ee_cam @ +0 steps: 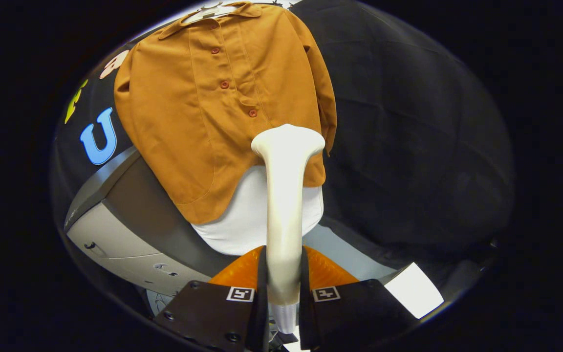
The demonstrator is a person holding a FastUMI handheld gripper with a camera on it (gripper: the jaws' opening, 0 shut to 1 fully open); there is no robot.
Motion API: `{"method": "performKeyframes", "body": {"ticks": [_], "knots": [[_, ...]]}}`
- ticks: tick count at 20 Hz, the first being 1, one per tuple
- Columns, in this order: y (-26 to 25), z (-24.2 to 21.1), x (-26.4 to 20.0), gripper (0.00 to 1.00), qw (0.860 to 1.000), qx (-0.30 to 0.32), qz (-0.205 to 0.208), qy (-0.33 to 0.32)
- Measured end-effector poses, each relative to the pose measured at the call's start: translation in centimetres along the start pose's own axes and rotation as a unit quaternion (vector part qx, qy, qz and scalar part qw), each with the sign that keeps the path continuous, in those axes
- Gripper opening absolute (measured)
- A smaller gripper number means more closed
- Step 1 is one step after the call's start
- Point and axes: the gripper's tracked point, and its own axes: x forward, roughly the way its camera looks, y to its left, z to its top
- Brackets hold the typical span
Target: Iron the clothes twice with a garment steamer, once on the left side and once on the right side.
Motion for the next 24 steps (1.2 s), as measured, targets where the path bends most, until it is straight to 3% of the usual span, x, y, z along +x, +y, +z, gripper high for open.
{"method": "performKeyframes", "body": {"ticks": [6, 13, 24], "knots": [[3.5, -2.2, -2.6, 0.28, 1.000, 0.001, 0.016, -0.010], [9.2, 4.6, -8.5, 0.28, 0.994, -0.028, 0.051, -0.091], [18.3, 15.3, -19.2, 0.28, 0.969, -0.063, 0.097, -0.216]]}}
